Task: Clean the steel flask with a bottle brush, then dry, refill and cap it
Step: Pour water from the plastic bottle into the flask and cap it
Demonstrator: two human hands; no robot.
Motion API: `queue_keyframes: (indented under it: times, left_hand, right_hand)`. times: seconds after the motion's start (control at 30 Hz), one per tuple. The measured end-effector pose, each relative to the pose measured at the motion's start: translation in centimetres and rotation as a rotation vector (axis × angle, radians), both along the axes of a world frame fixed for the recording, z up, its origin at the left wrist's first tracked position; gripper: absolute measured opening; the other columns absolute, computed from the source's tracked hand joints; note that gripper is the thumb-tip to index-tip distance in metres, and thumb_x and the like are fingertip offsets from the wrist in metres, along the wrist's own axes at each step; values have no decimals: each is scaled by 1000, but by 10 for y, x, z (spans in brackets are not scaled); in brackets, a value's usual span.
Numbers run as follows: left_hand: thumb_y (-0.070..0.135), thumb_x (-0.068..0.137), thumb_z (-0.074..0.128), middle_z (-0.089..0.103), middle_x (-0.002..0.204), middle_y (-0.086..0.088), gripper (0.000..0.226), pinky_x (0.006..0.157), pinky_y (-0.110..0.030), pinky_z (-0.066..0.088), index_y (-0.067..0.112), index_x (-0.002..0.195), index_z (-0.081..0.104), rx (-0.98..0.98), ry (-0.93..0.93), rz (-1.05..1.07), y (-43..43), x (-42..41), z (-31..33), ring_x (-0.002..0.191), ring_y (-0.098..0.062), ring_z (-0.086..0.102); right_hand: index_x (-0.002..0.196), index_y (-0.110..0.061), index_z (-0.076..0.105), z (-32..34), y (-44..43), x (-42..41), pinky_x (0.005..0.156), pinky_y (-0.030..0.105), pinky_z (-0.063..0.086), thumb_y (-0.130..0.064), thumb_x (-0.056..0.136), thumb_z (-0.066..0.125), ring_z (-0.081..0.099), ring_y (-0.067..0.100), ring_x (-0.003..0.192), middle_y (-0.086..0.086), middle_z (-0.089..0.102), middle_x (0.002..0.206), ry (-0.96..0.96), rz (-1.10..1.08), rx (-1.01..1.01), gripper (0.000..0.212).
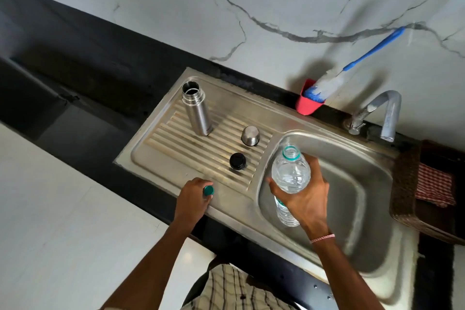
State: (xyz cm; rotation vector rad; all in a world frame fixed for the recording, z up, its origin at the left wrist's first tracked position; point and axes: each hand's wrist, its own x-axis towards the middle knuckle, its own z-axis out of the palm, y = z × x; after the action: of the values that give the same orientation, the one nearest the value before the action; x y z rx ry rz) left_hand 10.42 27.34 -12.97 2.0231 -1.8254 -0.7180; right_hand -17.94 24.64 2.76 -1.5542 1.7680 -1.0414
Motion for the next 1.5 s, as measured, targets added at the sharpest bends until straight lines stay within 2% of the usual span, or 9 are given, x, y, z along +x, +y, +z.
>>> queue_keyframes:
  times: [0.2,0.37,0.47,0.63,0.77,0.83,1.0,1.17,1.5]
  left_hand:
    - [21,88,82,64,133,-7,50,107,-34,51,15,135,67,2,-41,-39,-5,-3,-3,121,-24,63]
    - [41,85,82,58,136,-6,69,102,-42,51,19,145,54,-106,33,69,-33,6,20,124,-23,54]
    - [41,88,80,51,138,-6,75,101,-32,48,16,150,45,-232,148,176,-74,15,50,125,-17,49]
    - [15,101,60,66,111,-6,17,80,-36,59,10,116,66,-525,266,367,-146,26,109,96,-20,66]
    - [15,98,49,65,100,-5,19,82,-54,54,11,107,66,-583,416,666,-157,27,113,87,-20,60]
    - [24,96,60,57,117,-10,33,93,-51,52,8,125,55,-562,475,557,-154,25,105,102,-22,56]
    - [51,70,93,39,160,-4,125,117,-31,37,26,162,12,-289,539,390,-174,24,96,144,-14,41]
    - [42,73,92,72,123,0,74,103,-44,56,19,136,59,-335,540,367,-191,25,96,112,-12,69]
    - [40,76,89,67,127,-3,72,101,-45,56,18,136,55,-475,707,107,-190,-40,171,115,-21,67]
  right_hand:
    - [118,-13,59,-4,-5,7,75,-7,35,-30,56,99,55,-26,87,-15,65,97,3,8,14,76]
    - [118,-14,60,-3,-10,11,74,-8,34,-30,56,99,56,-13,84,-14,66,95,-2,-5,0,75]
    - [119,-15,59,0,-11,11,76,-7,35,-30,56,99,56,-24,86,-17,66,97,-3,-6,-13,76]
    - [118,-20,58,5,-11,6,79,10,48,-37,55,98,61,-6,85,-18,67,97,9,-51,-34,77]
    - [115,-27,57,6,-9,-2,81,27,55,-38,54,99,68,8,87,-22,67,97,16,-101,-54,75]
    - [113,-29,57,6,-8,-6,79,26,56,-38,54,99,69,9,86,-22,68,95,16,-130,-52,74]
    - [110,-26,57,5,-6,-13,76,7,49,-31,53,100,63,-15,83,-30,64,95,-27,-159,-65,71]
    - [112,-22,59,4,-4,-20,75,-1,43,-27,52,100,62,-16,84,-25,66,96,-50,-183,-67,73]
    - [106,-30,54,19,1,-36,74,12,52,-37,53,100,65,-6,82,-21,68,92,-45,-227,-133,70]
